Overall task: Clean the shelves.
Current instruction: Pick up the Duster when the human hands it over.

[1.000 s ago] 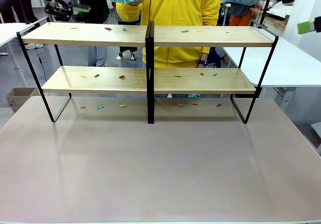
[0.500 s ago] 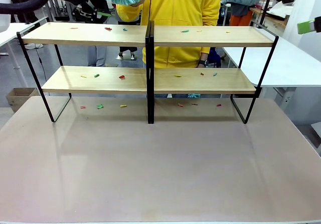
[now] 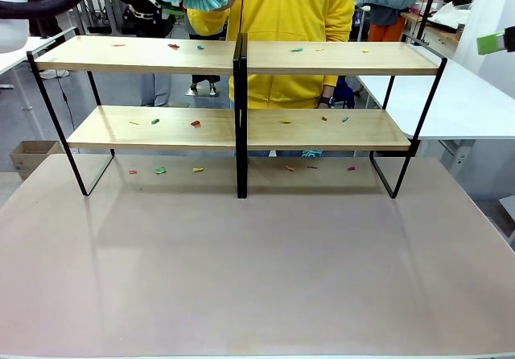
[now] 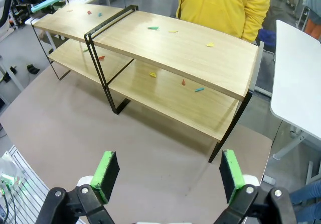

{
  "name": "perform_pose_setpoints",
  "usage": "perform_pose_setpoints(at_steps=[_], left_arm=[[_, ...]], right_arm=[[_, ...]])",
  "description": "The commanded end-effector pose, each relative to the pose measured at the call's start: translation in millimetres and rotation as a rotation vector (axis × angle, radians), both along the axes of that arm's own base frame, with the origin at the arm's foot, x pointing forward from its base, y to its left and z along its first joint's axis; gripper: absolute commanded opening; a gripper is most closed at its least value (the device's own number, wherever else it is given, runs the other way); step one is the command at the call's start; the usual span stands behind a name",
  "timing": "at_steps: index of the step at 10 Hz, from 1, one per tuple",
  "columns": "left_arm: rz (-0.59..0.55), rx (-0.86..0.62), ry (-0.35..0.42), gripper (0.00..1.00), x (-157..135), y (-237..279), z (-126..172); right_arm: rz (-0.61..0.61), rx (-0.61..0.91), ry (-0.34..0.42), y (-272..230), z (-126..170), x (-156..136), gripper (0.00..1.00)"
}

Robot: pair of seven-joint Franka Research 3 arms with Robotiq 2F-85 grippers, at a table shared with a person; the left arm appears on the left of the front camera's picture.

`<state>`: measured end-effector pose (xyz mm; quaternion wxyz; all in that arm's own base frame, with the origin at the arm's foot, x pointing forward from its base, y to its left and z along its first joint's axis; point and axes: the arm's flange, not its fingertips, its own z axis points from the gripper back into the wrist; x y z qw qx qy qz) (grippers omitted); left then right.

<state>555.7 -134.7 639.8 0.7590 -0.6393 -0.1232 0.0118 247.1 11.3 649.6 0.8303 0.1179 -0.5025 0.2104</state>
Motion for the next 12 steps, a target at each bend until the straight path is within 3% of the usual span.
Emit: perform_pose_setpoints(at_steps=[1,2,3,5,9,11,12], left_arm=[[-0.007,-0.015,0.011,0.0,-2,-4,0],[-0.001,-0.016,0.008,0.0,-2,-4,0],[0.008,-0.024,0.001,0.24,-2,-5,1],[0.002,-0.019,0.003,0.0,-2,-5,0],[-0.038,-0.035,-0.012,0.0,-7,0,3],[-0.101,0.029,-0.088,0.0,-29,47,31],[-0.167,0.081,-0.144,0.0,-52,96,52]], right_arm=[[0.003,0.004,0.001,-1,0,0,1.0],[0.003,0.004,0.001,-1,0,0,1.0],[0.003,0.004,0.001,-1,0,0,1.0],[0.003,0.004,0.001,-1,0,0,1.0],[0.003,0.004,0.001,-1,0,0,1.0],[0.003,0.004,0.001,-1,0,0,1.0],[0.003,0.004,0.001,-1,0,0,1.0]])
